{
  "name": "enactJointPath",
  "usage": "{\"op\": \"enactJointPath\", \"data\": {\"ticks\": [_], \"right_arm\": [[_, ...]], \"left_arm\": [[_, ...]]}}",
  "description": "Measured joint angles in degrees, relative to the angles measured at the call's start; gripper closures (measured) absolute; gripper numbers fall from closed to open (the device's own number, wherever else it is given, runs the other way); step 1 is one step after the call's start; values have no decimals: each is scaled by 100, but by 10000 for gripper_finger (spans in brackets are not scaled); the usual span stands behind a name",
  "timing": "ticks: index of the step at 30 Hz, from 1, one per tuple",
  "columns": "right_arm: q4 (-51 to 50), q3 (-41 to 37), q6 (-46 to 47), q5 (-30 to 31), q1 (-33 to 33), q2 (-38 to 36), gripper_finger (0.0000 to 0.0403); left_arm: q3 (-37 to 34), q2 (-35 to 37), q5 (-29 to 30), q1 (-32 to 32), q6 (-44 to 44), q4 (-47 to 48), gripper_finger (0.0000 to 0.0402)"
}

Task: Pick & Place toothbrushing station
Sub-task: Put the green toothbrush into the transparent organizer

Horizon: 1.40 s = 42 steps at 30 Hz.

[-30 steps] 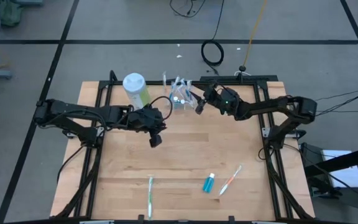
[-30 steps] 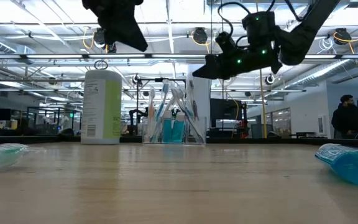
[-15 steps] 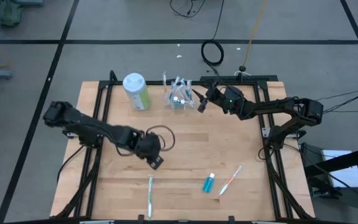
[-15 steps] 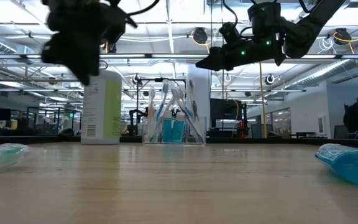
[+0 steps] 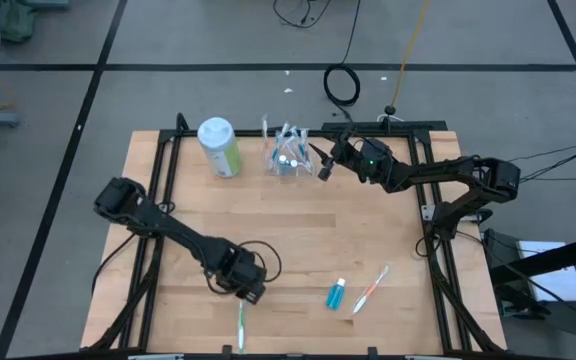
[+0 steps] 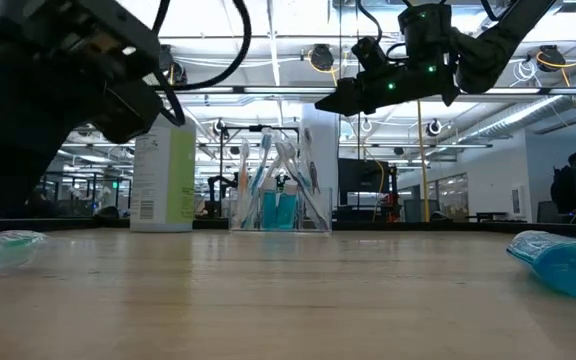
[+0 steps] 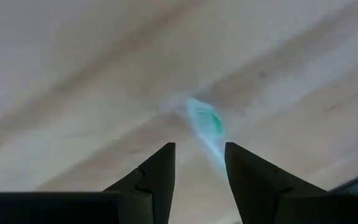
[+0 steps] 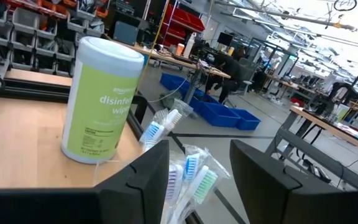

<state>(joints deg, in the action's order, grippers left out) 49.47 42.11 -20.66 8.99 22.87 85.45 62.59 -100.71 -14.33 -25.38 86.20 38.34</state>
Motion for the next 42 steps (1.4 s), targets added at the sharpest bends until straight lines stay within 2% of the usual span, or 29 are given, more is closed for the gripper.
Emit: {"op": "enactJointPath", "data": {"ticks": [4,15,24,29,34,37,42], "right_arm": [[-2,0,51,-3,-17,2,242],[-2,0,207,-6,-289,2,242],[-2,0,196,-6,-539,2,242],[-2,0,88,-6,-671,4,242],[45,0,-123,-6,-766,4,242],[60,0,-167,-4,-792,4,242],[173,0,-169,-5,-800,4,242]], "left_arm": [[0,-188,-222,-83,14,-634,254],[0,-202,60,-581,574,-660,254],[-129,-203,997,-690,999,-647,254],[-219,-321,1006,-741,1253,-734,254],[-212,-393,990,-739,884,-858,255],[-212,-395,954,-701,818,-736,275],[-219,-401,921,-617,417,-667,345]]}}
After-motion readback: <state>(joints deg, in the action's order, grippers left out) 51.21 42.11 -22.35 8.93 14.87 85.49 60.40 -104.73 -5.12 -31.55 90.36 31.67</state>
